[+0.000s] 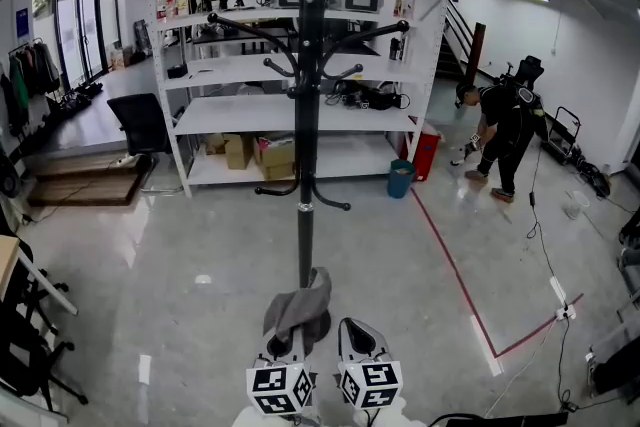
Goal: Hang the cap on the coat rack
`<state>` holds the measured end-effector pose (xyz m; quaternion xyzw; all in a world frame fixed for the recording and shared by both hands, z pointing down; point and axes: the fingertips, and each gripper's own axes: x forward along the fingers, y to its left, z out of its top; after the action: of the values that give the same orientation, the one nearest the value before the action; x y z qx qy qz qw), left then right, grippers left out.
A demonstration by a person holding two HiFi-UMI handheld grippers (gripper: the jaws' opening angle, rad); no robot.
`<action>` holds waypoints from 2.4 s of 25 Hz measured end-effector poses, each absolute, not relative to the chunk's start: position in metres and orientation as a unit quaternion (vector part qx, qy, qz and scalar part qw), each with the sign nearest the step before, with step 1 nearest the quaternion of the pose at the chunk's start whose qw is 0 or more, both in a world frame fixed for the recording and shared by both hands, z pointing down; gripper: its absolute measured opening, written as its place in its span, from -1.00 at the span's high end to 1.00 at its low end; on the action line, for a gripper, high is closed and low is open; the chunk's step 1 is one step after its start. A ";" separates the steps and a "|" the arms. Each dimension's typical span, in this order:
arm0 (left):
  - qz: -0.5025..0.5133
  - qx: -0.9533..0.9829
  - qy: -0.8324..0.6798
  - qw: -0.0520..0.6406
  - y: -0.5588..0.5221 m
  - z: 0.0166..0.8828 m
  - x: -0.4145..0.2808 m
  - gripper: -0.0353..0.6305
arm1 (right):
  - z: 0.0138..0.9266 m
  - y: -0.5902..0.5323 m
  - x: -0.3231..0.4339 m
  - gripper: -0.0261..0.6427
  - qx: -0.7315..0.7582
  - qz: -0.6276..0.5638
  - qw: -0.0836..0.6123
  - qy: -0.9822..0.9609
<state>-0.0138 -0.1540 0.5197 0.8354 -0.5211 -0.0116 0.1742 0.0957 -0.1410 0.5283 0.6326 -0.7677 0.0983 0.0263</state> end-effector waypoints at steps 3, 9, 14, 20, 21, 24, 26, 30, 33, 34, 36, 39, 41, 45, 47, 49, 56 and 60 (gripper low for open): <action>-0.012 0.835 -0.522 0.173 -0.166 0.518 -0.013 0.85 | 0.527 -0.155 0.097 0.89 0.632 0.096 0.026 -0.768; -0.011 0.832 -0.527 0.175 -0.187 0.519 -0.016 0.85 | 0.527 -0.178 0.093 0.89 0.625 0.099 0.027 -0.774; -0.012 0.833 -0.526 0.173 -0.203 0.517 -0.014 0.85 | 0.527 -0.196 0.094 0.89 0.624 0.100 0.026 -0.774; -0.011 0.832 -0.527 0.170 -0.224 0.515 -0.014 0.85 | 0.529 -0.218 0.089 0.89 0.615 0.105 0.024 -0.781; -0.012 0.832 -0.528 0.169 -0.228 0.514 -0.014 0.85 | 0.529 -0.221 0.088 0.89 0.613 0.106 0.023 -0.783; -0.014 0.832 -0.529 0.166 -0.239 0.512 -0.014 0.85 | 0.527 -0.233 0.089 0.89 0.613 0.105 0.020 -0.783; -0.015 0.833 -0.529 0.163 -0.245 0.509 -0.014 0.85 | 0.524 -0.241 0.089 0.89 0.613 0.103 0.017 -0.783; -0.019 0.833 -0.529 0.159 -0.256 0.503 -0.017 0.85 | 0.517 -0.254 0.087 0.89 0.614 0.098 0.013 -0.783; -0.021 0.832 -0.531 0.159 -0.261 0.500 -0.020 0.85 | 0.513 -0.261 0.090 0.89 0.620 0.099 0.010 -0.779; -0.021 0.831 -0.532 0.160 -0.262 0.500 -0.020 0.85 | 0.513 -0.262 0.092 0.89 0.621 0.100 0.011 -0.777; -0.022 0.829 -0.535 0.162 -0.263 0.500 -0.021 0.85 | 0.513 -0.263 0.096 0.89 0.622 0.101 0.013 -0.776; -0.026 0.824 -0.541 0.166 -0.266 0.500 -0.021 0.85 | 0.514 -0.268 0.098 0.89 0.618 0.100 0.016 -0.779; -0.028 0.820 -0.546 0.168 -0.268 0.500 -0.021 0.85 | 0.514 -0.272 0.098 0.89 0.614 0.100 0.019 -0.783; -0.038 0.818 -0.551 0.163 -0.270 0.489 -0.019 0.85 | 0.506 -0.280 0.100 0.89 0.605 0.090 0.020 -0.791; -0.046 0.814 -0.559 0.155 -0.273 0.483 -0.021 0.85 | 0.500 -0.287 0.099 0.89 0.599 0.081 0.018 -0.797; -0.051 0.810 -0.565 0.146 -0.276 0.476 -0.023 0.85 | 0.495 -0.292 0.099 0.89 0.593 0.075 0.014 -0.801; -0.081 0.806 -0.575 0.113 -0.285 0.437 -0.032 0.85 | 0.491 -0.299 0.096 0.89 0.581 0.073 0.011 -0.811; -0.097 0.807 -0.575 0.091 -0.283 0.415 -0.034 0.85 | 0.489 -0.300 0.094 0.89 0.575 0.066 0.011 -0.816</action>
<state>-0.0337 -0.2826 0.4147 0.8072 -0.5752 -0.0967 0.0911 0.0944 -0.3001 0.4887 0.5747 -0.8156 0.0664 0.0114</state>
